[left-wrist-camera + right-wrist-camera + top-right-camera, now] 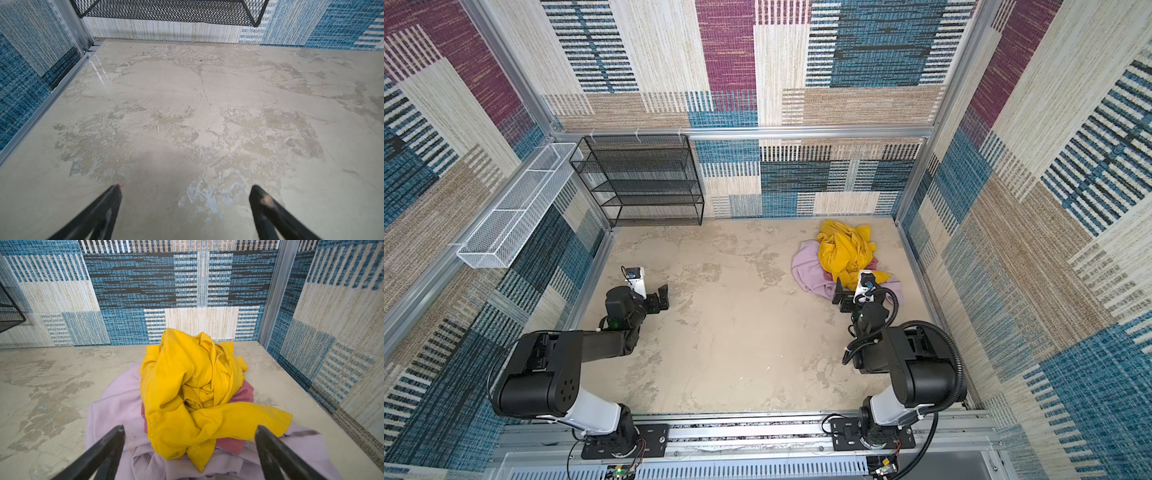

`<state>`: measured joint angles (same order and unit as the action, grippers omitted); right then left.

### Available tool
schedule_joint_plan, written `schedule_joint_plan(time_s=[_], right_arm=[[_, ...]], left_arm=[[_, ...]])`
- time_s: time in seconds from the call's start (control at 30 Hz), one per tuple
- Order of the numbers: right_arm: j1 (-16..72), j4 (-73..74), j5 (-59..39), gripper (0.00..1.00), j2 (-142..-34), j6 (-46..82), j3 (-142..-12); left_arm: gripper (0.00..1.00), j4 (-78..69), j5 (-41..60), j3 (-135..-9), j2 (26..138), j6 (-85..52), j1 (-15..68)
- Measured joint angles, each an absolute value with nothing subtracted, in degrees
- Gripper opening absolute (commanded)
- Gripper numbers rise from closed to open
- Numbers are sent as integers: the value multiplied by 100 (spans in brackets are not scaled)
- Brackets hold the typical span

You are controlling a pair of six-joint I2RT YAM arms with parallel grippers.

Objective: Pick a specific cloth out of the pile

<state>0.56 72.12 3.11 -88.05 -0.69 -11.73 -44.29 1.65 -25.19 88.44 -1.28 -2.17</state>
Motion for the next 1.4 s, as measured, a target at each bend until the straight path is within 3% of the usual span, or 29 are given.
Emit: schedule_joint_plan(time_s=[0.3, 0.4, 0.47, 0.6, 0.73, 0.93, 1.07, 1.4], right_arm=[[51, 7212, 298, 100, -8805, -69, -1173], [51, 7170, 307, 99, -8744, -67, -1188], [51, 6716, 432, 89, -8471, -62, -1415], [150, 5551, 910, 88, -7605, 167, -2161], [657, 4532, 1247, 86, -6928, 250, -2534], [1446, 2910, 1450, 84, -6971, 305, -3697], [1734, 1876, 1140, 79, -7432, 591, -4370], [1959, 213, 585, 81, -8991, 1135, -5568]], left_arm=[[96, -4429, 165, -2519, 8844, -128, -217], [86, -4416, 161, -2519, 8814, -128, -217], [78, -4230, 104, -2532, 8608, -132, -217], [57, -3334, -292, -2974, 7942, -226, -211], [55, -2410, -576, -3343, 7408, -523, -14], [55, -882, -716, -4110, 6997, -908, 554], [55, -49, -709, -4591, 6943, -1249, 696], [55, 926, -252, -4781, 6943, -1761, 827]])
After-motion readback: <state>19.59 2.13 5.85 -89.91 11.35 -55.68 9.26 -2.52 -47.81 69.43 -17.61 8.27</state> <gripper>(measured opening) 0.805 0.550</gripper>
